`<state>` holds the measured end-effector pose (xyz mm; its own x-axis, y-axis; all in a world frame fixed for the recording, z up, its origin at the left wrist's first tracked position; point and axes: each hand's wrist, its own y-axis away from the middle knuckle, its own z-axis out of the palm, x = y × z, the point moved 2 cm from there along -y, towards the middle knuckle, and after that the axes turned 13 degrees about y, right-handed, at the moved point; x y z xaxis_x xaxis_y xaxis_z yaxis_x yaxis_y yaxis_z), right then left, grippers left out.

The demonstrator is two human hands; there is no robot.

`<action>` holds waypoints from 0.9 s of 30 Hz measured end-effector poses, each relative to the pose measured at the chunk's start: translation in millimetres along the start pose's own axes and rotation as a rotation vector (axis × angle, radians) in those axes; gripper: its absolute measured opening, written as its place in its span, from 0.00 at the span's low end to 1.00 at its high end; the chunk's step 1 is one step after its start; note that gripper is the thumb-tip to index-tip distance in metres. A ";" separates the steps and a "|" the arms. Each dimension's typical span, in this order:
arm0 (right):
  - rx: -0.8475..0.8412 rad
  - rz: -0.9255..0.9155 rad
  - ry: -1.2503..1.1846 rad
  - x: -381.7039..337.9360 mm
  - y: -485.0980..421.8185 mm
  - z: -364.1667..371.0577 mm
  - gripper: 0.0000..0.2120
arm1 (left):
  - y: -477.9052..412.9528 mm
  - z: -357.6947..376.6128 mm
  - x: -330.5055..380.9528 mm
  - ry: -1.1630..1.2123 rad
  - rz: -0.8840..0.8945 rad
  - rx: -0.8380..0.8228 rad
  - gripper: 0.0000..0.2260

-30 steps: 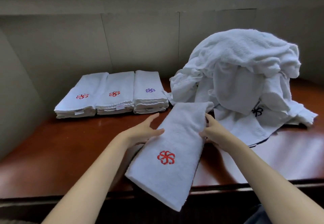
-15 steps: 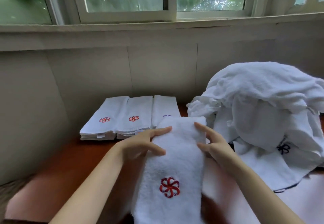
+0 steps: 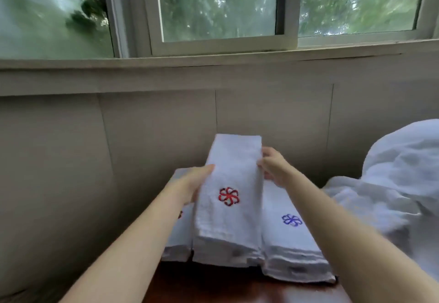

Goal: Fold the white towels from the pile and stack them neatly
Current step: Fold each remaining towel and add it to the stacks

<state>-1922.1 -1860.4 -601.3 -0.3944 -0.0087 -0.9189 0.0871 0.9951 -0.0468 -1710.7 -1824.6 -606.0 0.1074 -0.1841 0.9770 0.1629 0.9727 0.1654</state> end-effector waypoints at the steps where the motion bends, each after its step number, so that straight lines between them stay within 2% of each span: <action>1: -0.087 0.110 0.049 27.8 -10.2 17.0 0.19 | -12.5 -4.6 -24.2 -0.109 -0.115 0.011 0.23; 2: -0.133 0.203 0.118 53.9 -16.3 32.5 0.16 | -21.8 -9.9 -45.4 -0.233 -0.197 0.029 0.25; 4: -0.038 0.239 0.207 85.4 -29.8 50.1 0.18 | -36.7 -19.7 -68.7 -0.479 -0.155 0.126 0.32; 6: 0.047 0.181 0.215 91.3 -41.2 55.6 0.25 | -44.1 -24.5 -76.1 -0.418 -0.110 0.120 0.31; 9: 0.024 0.141 0.176 87.1 -49.2 56.4 0.32 | -40.2 -26.0 -74.6 -0.303 -0.091 0.080 0.33; 14: 0.009 0.044 0.289 84.0 -45.8 58.0 0.30 | -18.7 -19.2 -76.0 -0.386 -0.024 -0.001 0.36; 17: 0.125 -0.001 0.641 78.3 -35.4 63.2 0.22 | -6.2 -13.9 -71.9 -0.712 -0.029 0.041 0.33; 20: 0.283 -0.119 1.007 73.2 -15.8 75.9 0.13 | 0.2 -3.8 -66.3 -1.209 0.115 0.229 0.23; 22: 0.214 -0.243 1.088 74.2 -3.7 84.6 0.15 | 4.1 7.4 -67.8 -1.341 0.281 0.304 0.16; 23: 0.132 -0.261 1.071 76.3 2.3 86.2 0.16 | 4.2 12.9 -72.4 -1.349 0.324 0.253 0.16; 25: -0.027 -0.232 1.014 79.2 16.2 81.7 0.19 | 5.0 21.0 -88.5 -1.304 0.273 0.112 0.18; 27: -0.166 -0.199 1.007 80.6 36.3 71.9 0.24 | 10.3 23.1 -100.1 -1.305 0.202 0.111 0.22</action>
<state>-1885.0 -1832.0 -705.3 -0.9759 -0.1642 -0.1439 -0.1605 0.9863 -0.0369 -1742.4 -1792.9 -698.9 -0.9057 0.1742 0.3864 0.1687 0.9845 -0.0483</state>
